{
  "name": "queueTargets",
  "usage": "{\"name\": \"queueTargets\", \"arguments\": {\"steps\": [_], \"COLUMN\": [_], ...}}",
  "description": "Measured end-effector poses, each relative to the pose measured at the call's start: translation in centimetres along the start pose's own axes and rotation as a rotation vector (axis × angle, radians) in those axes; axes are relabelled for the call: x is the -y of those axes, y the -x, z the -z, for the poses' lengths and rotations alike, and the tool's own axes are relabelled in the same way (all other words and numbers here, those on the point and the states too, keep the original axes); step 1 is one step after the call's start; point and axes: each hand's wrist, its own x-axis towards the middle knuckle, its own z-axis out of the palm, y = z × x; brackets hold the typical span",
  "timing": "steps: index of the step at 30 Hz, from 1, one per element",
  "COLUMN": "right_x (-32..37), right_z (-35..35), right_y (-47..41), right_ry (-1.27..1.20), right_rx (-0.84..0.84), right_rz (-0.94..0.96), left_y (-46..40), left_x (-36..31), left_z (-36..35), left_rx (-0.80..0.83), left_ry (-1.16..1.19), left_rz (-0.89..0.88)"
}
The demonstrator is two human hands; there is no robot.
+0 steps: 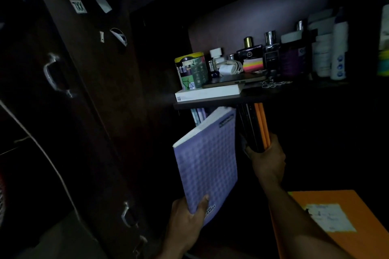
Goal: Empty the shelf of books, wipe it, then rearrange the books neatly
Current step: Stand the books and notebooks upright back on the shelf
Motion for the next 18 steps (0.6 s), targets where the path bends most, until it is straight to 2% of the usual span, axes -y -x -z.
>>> {"name": "queueTargets", "arguments": {"steps": [3, 5, 9, 13, 18], "right_x": [0.2, 0.1, 0.1, 0.1, 0.2], "right_z": [0.0, 0.0, 0.1, 0.0, -0.4], "right_y": [0.1, 0.1, 0.1, 0.0, 0.2], "right_ry": [0.002, -0.001, -0.002, -0.015, -0.023], "right_rx": [-0.007, 0.002, 0.003, 0.005, -0.026], "right_rz": [0.006, 0.010, 0.020, 0.010, 0.015], "left_y": [-0.5, -1.2, -3.5, -6.1, -7.0], "left_x": [-0.5, -0.9, -1.7, -2.0, -2.3], "left_z": [-1.1, -2.4, -5.0, -6.4, -7.5], "left_rx": [0.024, -0.023, -0.094, -0.097, -0.212], "left_ry": [0.028, 0.049, 0.085, -0.074, -0.097], "left_rz": [-0.027, -0.049, 0.049, -0.009, -0.074]}}
